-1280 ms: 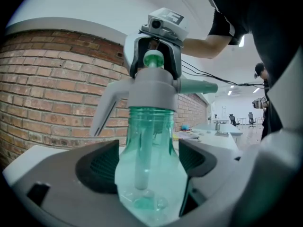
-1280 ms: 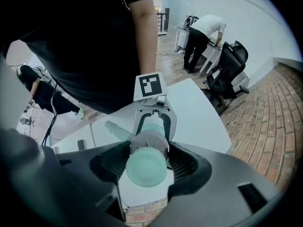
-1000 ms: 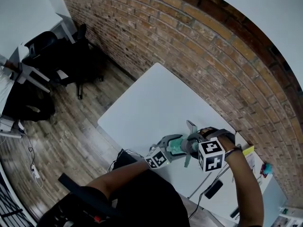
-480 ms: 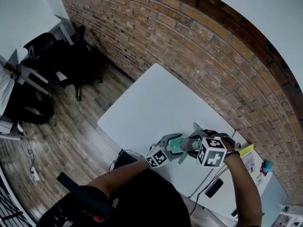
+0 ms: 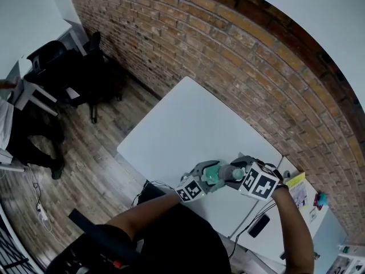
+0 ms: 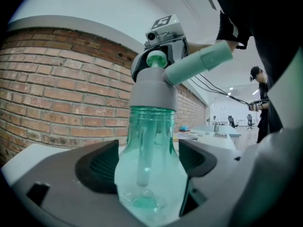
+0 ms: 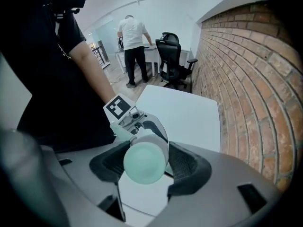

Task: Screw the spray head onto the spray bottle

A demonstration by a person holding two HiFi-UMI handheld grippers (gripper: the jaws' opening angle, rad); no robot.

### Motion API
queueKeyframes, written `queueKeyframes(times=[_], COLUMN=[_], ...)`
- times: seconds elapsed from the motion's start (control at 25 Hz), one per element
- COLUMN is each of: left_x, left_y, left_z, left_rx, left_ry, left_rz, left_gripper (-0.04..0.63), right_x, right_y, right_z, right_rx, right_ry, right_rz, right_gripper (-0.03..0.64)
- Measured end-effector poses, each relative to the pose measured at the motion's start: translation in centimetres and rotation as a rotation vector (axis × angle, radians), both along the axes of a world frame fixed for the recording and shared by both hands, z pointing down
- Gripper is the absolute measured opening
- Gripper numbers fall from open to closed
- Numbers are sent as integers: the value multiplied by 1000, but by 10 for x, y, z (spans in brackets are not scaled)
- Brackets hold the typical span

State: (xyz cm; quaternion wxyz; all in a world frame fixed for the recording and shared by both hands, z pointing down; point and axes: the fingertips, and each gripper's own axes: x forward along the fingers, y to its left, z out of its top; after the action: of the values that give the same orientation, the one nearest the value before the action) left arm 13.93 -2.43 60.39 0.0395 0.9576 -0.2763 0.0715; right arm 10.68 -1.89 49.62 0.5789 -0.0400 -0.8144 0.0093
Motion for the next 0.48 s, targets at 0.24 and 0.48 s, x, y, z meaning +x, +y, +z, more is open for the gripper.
queueKeyframes(times=[0.24,0.48], left_x=[1,1], left_y=[-1,-1], left_z=[-6,-2], left_rx=[11,6], left_ry=[0,5], left_rz=[11,2], left_gripper=[380,380], right_x=[-6,-5], right_y=[0,5], right_z=[-34,-46], right_rx=[39,129], right_ry=[-57,32], right_rz=[-121,-393], right_gripper=[259,259])
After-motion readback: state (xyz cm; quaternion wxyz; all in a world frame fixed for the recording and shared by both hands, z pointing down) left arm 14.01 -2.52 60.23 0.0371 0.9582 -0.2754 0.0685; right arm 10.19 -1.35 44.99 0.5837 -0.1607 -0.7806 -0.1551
